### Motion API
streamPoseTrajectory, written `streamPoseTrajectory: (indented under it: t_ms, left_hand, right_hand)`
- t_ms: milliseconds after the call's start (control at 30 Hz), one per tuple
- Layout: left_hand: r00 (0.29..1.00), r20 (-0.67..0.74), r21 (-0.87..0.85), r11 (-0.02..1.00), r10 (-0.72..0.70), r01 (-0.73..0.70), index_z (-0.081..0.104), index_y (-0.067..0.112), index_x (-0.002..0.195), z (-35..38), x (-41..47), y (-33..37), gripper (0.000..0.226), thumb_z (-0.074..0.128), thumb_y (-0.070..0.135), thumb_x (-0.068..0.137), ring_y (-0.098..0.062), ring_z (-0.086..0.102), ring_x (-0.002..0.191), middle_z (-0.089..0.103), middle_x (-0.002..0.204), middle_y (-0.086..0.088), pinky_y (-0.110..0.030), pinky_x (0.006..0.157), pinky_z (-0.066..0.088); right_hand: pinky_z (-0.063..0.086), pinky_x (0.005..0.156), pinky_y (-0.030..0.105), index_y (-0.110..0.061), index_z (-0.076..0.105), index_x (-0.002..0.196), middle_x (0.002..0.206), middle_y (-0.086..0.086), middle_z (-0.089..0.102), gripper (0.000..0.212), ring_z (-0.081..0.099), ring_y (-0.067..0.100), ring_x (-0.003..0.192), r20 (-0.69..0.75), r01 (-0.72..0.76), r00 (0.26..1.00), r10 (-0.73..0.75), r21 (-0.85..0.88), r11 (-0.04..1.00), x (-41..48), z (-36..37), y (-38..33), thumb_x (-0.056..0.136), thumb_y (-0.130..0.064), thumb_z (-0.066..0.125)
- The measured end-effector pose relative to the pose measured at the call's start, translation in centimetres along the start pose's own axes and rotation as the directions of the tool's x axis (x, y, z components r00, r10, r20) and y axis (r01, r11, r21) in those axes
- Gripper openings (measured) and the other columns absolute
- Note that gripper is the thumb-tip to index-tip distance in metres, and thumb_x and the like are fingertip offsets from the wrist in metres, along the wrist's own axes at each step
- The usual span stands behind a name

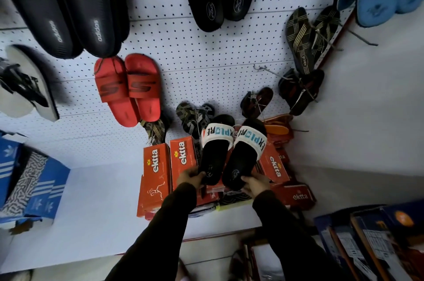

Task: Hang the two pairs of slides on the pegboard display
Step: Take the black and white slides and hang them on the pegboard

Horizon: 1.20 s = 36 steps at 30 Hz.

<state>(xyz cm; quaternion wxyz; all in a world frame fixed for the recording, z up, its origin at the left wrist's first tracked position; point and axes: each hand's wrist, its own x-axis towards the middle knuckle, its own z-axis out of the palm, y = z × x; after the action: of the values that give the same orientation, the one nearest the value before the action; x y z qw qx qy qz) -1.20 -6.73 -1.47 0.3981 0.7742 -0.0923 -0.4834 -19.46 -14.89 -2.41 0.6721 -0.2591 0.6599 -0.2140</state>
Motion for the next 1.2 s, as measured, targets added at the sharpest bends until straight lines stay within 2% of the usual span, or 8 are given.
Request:
streamPoseTrajectory:
  t_ms: [133,300,500,600,667,800,967,1200]
  left_hand:
    - [0.979,-0.058,-0.121,0.972,0.194,-0.2,0.056,0.003,0.13,-1.1,-2.8,2.4,0.045,0.065,0.011,0.086,-0.033,0.062,0.114,0.062,0.128,-0.012,-0.035,0.091,0.053]
    - [0.936,-0.098,-0.295,0.889,0.337,-0.351,0.057,0.004,0.128,-2.5,-5.2,6.2,0.046,0.068,0.013,0.084,-0.033,0.061,0.116,0.057,0.134,-0.015,-0.049,0.098,0.051]
    - [0.839,-0.182,-0.382,0.749,0.512,-0.541,0.054,0.002,0.13,-4.0,-8.3,12.1,0.044,0.063,0.006,0.087,-0.006,0.068,0.086,0.061,0.118,-0.008,-0.023,0.08,0.06]
    - [0.803,-0.214,-0.411,0.695,0.555,-0.59,0.062,0.018,0.122,-4.5,-8.9,15.1,0.044,0.072,0.02,0.079,-0.03,0.07,0.088,0.069,0.106,-0.01,-0.046,0.087,0.058]
    - [0.789,-0.225,-0.428,0.669,0.572,-0.607,0.061,0.015,0.125,-4.7,-9.7,17.0,0.046,0.071,0.018,0.08,-0.022,0.069,0.067,0.073,0.091,-0.011,-0.041,0.081,0.059]
    - [0.73,-0.258,-0.499,0.56,0.632,-0.661,0.056,0.006,0.128,-5.4,-11.3,21.3,0.044,0.065,0.003,0.085,0.002,0.07,0.06,0.07,0.089,0.009,-0.023,0.072,0.06]
    - [0.647,-0.324,-0.495,0.459,0.69,-0.738,0.054,0.0,0.13,-5.8,-12.6,26.5,0.046,0.065,0.004,0.085,0.004,0.069,0.058,0.061,0.108,-0.005,-0.02,0.067,0.061]
    - [0.605,-0.347,-0.487,0.414,0.716,-0.769,0.061,0.006,0.123,-4.8,-14.3,31.4,0.041,0.068,0.01,0.083,-0.019,0.07,0.078,0.065,0.108,-0.003,-0.042,0.086,0.058]
  right_hand:
    - [0.054,0.075,0.038,-0.014,0.062,0.088,0.124,0.019,0.065,0.025,0.063,0.034,0.11,0.041,0.156,0.986,-0.161,0.096,0.983,-1.9,1.2,-2.8,0.086,0.011,0.058]
    - [0.048,0.104,0.053,-0.013,0.064,0.109,0.115,0.017,0.069,0.039,0.063,0.038,0.118,0.006,0.434,0.899,-0.438,0.118,0.893,-5.4,2.6,-7.3,0.081,0.015,0.06]
    - [0.05,0.102,0.054,-0.005,0.057,0.133,0.129,0.015,0.067,0.055,0.064,0.033,0.118,0.03,0.596,0.794,-0.607,0.157,0.788,-9.3,4.3,-13.2,0.081,0.011,0.064]
    - [0.05,0.103,0.052,-0.009,0.059,0.13,0.131,0.011,0.066,0.051,0.063,0.029,0.118,0.032,0.657,0.743,-0.669,0.159,0.737,-12.0,4.9,-16.3,0.082,0.006,0.065]
    - [0.052,0.1,0.05,-0.009,0.058,0.131,0.129,0.007,0.065,0.05,0.063,0.026,0.115,0.028,0.688,0.712,-0.702,0.172,0.705,-14.0,5.3,-18.3,0.084,0.007,0.064]
    - [0.058,0.088,0.042,-0.009,0.057,0.132,0.12,0.002,0.062,0.048,0.063,0.023,0.108,0.061,0.756,0.614,-0.787,0.238,0.609,-17.4,5.6,-21.9,0.087,0.008,0.06]
    - [0.06,0.067,0.028,-0.01,0.056,0.133,0.124,0.004,0.062,0.048,0.066,0.023,0.102,0.079,0.808,0.506,-0.859,0.305,0.504,-20.0,6.3,-26.8,0.088,0.006,0.06]
    - [0.053,0.097,0.056,-0.008,0.058,0.132,0.13,0.014,0.065,0.049,0.064,0.033,0.12,0.036,0.828,0.474,-0.88,0.322,0.459,-19.6,6.4,-32.6,0.085,0.005,0.063]
